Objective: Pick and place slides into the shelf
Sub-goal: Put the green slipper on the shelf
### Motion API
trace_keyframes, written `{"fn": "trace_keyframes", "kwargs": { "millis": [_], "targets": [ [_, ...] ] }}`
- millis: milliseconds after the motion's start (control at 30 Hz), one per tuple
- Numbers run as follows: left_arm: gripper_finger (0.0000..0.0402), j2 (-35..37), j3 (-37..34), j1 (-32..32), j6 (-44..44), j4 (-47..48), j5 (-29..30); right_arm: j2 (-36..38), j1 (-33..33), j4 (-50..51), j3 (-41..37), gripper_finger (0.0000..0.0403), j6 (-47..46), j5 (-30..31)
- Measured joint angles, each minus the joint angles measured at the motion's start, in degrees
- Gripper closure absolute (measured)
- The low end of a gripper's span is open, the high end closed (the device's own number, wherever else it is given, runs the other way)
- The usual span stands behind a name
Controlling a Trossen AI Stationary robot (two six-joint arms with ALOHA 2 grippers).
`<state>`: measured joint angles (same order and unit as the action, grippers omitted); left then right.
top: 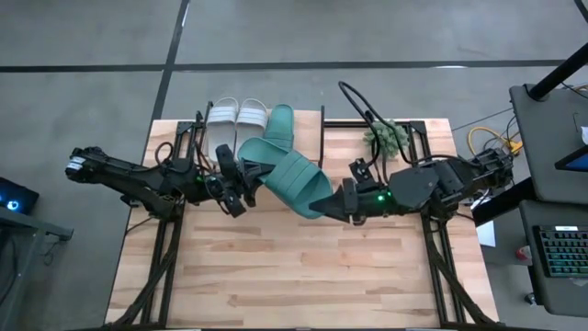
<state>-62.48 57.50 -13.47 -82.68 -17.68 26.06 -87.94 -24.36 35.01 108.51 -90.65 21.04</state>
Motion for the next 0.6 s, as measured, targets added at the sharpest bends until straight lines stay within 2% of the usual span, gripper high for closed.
{"fn": "trace_keyframes", "kwargs": {
  "millis": [133,200,533,600],
  "targets": [
    [0.0352,0.0,0.1,0.0,0.0,-0.3,0.0,-0.2,0.0,0.7,0.0,0.0334,-0.4,0.2],
    [0.0352,0.0,0.1,0.0,0.0,-0.3,0.2,-0.2,0.0,1.2,0.0,0.0365,-0.6,1.1],
    [0.0351,-0.2,0.1,0.0,-0.7,-0.3,1.4,-0.7,0.0,2.0,0.0,0.0365,0.7,1.7],
    [0.033,-0.9,0.1,0.0,-0.6,-0.5,2.6,-0.7,0.0,2.1,0.0,0.0365,0.9,1.7]
  ]
}}
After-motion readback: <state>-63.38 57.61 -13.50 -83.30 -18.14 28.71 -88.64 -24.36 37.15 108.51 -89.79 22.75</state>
